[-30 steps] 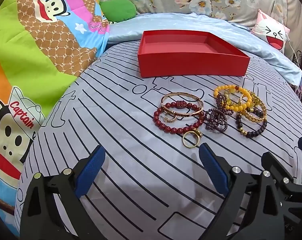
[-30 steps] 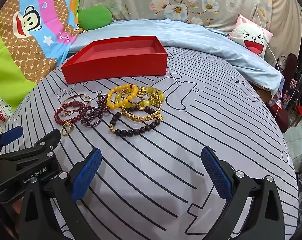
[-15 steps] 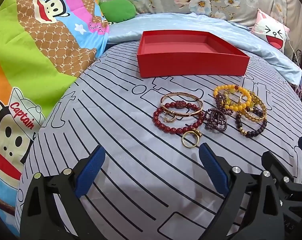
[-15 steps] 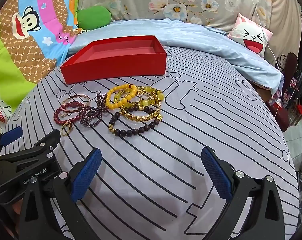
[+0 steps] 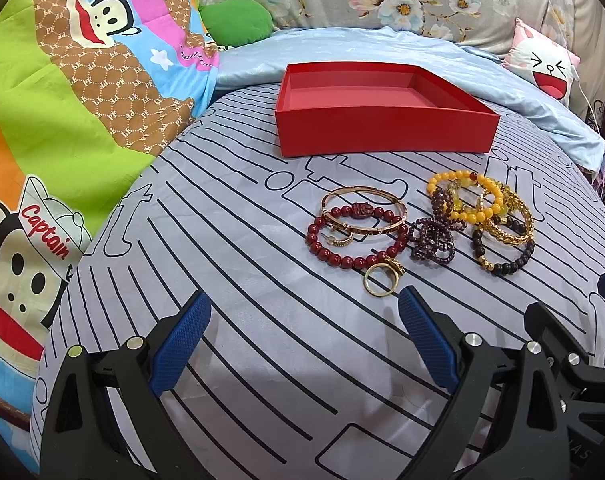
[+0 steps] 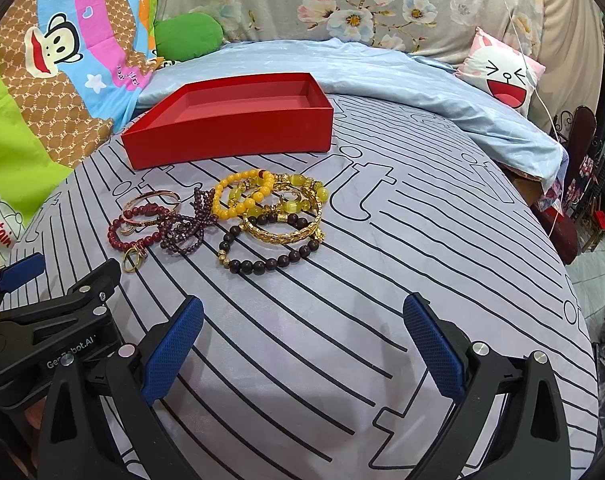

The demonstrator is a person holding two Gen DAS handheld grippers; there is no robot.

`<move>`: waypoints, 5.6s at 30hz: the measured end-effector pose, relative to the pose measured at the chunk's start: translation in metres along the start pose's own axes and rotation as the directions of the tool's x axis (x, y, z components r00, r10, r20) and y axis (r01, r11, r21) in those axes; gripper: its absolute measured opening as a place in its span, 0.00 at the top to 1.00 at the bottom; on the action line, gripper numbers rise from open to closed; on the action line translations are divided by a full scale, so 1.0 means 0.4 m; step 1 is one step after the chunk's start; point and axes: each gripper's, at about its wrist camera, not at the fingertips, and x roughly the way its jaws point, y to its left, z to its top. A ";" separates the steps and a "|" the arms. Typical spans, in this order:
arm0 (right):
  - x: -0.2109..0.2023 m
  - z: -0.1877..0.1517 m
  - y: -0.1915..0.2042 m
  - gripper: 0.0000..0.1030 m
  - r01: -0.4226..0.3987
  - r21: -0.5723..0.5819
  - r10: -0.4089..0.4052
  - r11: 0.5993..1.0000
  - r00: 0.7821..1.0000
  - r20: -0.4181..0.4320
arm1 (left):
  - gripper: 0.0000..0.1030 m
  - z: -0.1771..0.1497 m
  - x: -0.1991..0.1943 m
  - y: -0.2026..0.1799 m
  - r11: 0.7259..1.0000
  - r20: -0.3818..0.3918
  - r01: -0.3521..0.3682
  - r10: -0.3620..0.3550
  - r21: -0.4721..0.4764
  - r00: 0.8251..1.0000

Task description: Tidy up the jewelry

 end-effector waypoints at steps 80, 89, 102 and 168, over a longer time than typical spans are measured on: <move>0.000 0.003 -0.011 0.06 -0.013 0.001 0.013 1.000 1.000 0.000 | 0.12 0.002 -0.004 0.005 1.000 0.006 -0.002 0.002 0.014 1.000; -0.013 0.020 -0.022 0.06 -0.002 -0.012 0.002 1.000 1.000 0.016 | 0.12 0.010 -0.018 0.012 1.000 0.025 -0.017 0.016 0.022 1.000; 0.012 0.050 -0.035 0.06 -0.022 0.008 0.022 1.000 1.000 0.006 | 0.11 0.028 0.005 0.043 1.000 -0.012 -0.029 0.029 -0.002 1.000; 0.094 0.144 -0.054 0.46 -0.170 0.017 0.171 0.985 0.984 -0.042 | 0.10 0.134 0.160 -0.026 0.992 -0.094 0.126 -0.126 -0.005 0.988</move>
